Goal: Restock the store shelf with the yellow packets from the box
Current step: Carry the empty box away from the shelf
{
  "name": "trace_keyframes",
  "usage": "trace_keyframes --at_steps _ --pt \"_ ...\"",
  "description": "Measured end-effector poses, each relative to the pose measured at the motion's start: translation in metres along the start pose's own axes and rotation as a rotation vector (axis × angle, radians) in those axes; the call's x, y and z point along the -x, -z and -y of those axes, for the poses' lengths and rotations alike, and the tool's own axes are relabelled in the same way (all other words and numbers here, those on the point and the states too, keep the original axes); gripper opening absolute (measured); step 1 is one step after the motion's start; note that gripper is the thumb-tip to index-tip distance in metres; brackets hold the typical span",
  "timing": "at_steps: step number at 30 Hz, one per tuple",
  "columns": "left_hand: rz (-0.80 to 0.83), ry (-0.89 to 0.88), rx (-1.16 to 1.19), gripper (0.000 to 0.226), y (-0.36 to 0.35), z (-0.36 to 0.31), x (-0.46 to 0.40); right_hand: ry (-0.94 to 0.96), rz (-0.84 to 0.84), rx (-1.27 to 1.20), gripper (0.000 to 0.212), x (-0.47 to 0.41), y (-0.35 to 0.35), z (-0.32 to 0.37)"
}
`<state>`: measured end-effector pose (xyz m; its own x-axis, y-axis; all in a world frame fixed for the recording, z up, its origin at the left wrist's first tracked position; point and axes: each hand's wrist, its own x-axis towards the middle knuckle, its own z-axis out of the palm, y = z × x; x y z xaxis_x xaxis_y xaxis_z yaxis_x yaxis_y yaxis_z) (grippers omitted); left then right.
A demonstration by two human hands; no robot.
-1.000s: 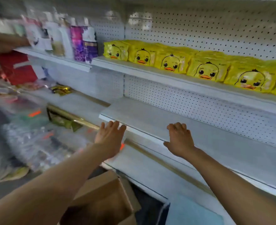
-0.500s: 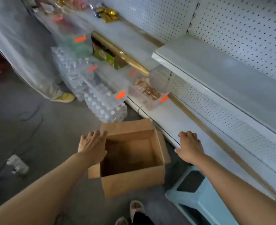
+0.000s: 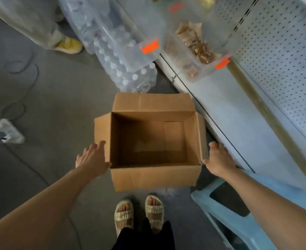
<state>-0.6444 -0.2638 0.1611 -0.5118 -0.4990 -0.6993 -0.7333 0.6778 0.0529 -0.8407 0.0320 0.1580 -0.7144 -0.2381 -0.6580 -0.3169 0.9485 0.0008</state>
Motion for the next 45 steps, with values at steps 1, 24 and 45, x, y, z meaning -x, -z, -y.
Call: trace_keyframes --at_steps 1,24,45 --pt "0.014 0.015 0.008 0.078 -0.011 0.002 -0.012 -0.008 0.005 -0.004 0.058 -0.013 -0.011 0.000" --pt "-0.152 0.247 0.301 0.025 -0.189 0.038 -0.202 -0.307 -0.212 -0.217 0.037 -0.184 -0.189 -0.022" --pt "-0.311 0.474 0.418 0.010 0.004 0.157 0.023 -0.029 -0.282 -0.068 0.040 0.001 0.021 0.126"
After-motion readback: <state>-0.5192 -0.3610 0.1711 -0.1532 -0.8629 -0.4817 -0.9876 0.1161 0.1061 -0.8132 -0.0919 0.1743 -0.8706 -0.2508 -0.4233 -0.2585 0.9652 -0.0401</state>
